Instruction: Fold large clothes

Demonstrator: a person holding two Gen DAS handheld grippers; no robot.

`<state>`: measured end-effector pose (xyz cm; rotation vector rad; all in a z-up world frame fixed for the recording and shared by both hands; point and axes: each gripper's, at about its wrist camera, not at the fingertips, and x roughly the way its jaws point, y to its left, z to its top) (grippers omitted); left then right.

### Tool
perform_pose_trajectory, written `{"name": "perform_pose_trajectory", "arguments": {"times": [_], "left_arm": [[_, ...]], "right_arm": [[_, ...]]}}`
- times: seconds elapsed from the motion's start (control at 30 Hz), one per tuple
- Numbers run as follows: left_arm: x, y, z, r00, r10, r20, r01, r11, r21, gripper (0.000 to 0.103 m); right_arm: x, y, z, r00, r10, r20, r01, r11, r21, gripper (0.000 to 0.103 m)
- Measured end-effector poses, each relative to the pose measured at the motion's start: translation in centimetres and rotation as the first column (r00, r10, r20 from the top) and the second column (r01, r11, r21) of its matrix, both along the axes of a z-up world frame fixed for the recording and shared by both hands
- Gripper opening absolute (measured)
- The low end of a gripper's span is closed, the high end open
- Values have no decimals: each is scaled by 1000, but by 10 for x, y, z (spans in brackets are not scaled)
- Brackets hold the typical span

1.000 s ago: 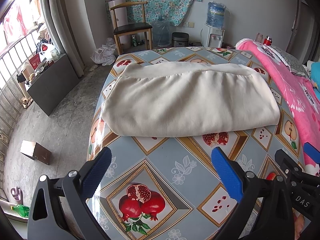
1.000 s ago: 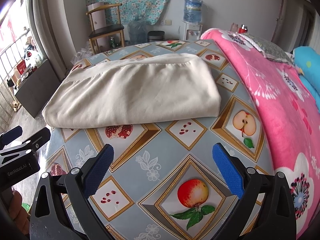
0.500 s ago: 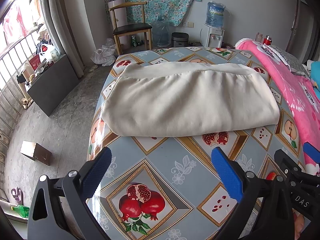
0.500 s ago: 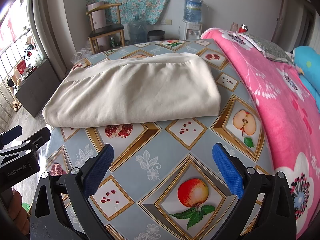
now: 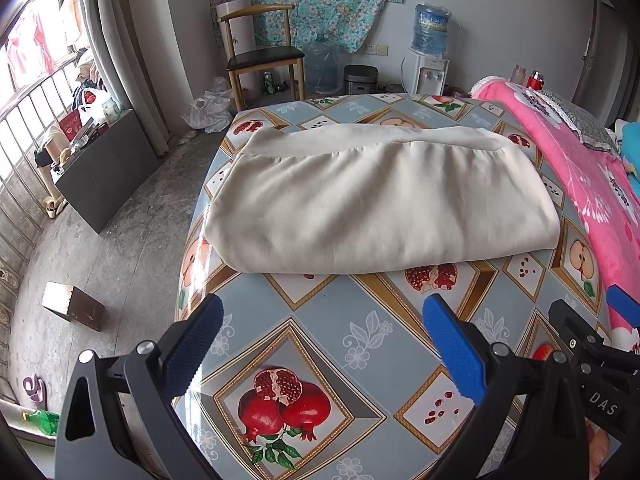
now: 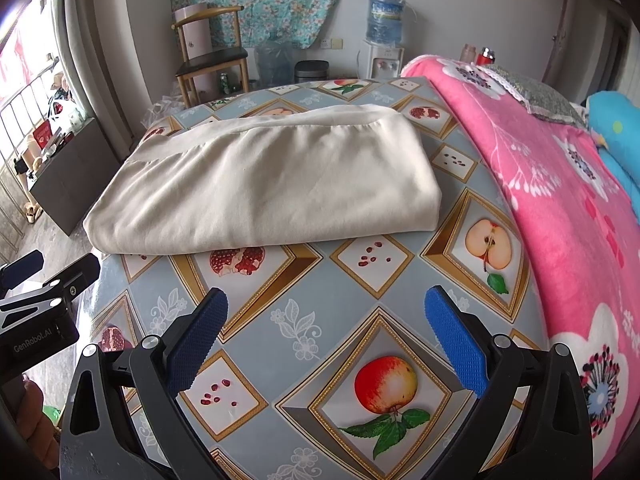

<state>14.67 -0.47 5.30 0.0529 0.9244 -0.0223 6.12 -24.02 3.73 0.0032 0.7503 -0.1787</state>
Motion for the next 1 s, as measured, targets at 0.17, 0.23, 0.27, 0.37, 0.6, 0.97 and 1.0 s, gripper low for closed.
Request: {"name": "perform_pose_trajectory", "arguments": {"times": [0.17, 0.23, 0.27, 0.37, 0.6, 0.97, 1.0], "left_arm": [[0, 0, 0, 1000, -2, 0, 2, 1000, 1, 98], [0, 0, 0, 1000, -1, 1, 1, 1000, 1, 98], [0, 0, 0, 1000, -2, 0, 2, 1000, 0, 98], [0, 1, 0, 1000, -2, 0, 2, 1000, 1, 98], [1, 1, 0, 1000, -1, 0, 1, 1000, 2, 98], [2, 3, 0, 1000, 1, 0, -1, 1000, 4, 98], [2, 3, 0, 1000, 1, 0, -1, 1000, 4, 98]], "right_arm": [[0, 0, 0, 1000, -2, -2, 2, 1000, 3, 96], [-1, 0, 1, 1000, -1, -2, 1, 1000, 2, 96], [-1, 0, 1, 1000, -1, -2, 1, 1000, 2, 96], [-1, 0, 1, 1000, -2, -3, 2, 1000, 2, 96], [-2, 0, 2, 1000, -1, -3, 1, 1000, 3, 96], [-1, -1, 2, 1000, 0, -5, 0, 1000, 4, 96], [-1, -1, 2, 1000, 0, -5, 0, 1000, 4, 96]]}}
